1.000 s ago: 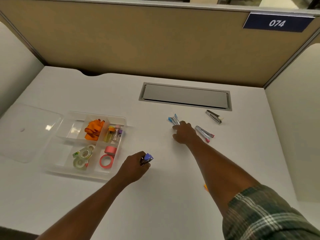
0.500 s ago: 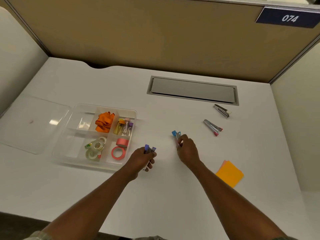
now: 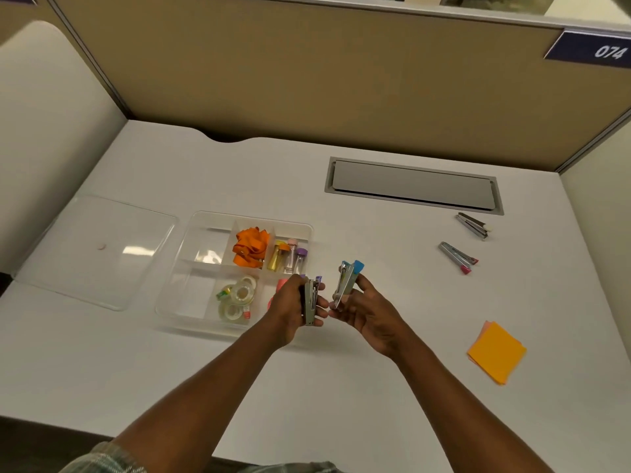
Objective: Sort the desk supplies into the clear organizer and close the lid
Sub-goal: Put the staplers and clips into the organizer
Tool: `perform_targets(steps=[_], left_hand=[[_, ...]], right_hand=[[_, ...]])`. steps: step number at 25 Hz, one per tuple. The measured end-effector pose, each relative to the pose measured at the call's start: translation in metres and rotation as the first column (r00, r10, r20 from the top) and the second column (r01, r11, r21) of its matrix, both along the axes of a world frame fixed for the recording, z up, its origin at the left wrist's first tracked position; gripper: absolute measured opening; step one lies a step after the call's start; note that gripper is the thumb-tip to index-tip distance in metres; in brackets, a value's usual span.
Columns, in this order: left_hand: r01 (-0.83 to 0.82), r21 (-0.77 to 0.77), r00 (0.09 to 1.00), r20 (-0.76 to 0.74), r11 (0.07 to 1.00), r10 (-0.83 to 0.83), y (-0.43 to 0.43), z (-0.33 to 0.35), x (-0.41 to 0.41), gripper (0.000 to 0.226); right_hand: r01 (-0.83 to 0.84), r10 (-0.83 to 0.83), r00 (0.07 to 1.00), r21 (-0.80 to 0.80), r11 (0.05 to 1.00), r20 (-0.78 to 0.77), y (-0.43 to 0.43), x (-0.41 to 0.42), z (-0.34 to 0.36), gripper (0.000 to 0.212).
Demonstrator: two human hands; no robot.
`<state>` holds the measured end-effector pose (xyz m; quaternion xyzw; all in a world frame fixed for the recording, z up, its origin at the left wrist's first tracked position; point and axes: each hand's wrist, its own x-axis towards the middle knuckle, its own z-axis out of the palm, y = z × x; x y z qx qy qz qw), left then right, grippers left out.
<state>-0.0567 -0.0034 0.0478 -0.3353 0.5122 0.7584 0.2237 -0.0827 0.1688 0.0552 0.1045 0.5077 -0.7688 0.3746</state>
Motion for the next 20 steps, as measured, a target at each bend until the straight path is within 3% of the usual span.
perform_targets(steps=[3,6,9,15,20], left_hand=[[-0.042,0.001,0.999,-0.012,0.999,0.042,-0.025,-0.001,0.004,0.051],[-0.103,-0.045,0.994,-0.030,0.994,0.102,-0.057,-0.007,0.009,0.050],[-0.156,-0.113,0.988,-0.037,0.981,0.153,-0.092,-0.010,0.015,0.045],[-0.309,-0.302,0.949,-0.039,0.902,0.313,-0.167,-0.008,0.021,0.035],[-0.198,-0.508,0.965,0.050,0.838,0.258,-0.212,-0.026,0.017,0.038]], right_hand=[[-0.073,0.073,0.997,0.019,0.997,-0.028,-0.032,0.000,0.010,0.044],[-0.124,0.134,0.990,0.164,0.979,-0.050,-0.073,0.000,0.009,0.030],[-0.087,0.089,0.996,0.220,0.972,-0.001,-0.117,0.000,0.004,0.027],[-0.073,0.042,0.984,0.177,0.981,0.171,-0.203,0.009,-0.001,0.025],[-0.157,0.100,0.971,0.261,0.952,0.218,-0.254,0.016,-0.004,0.027]])
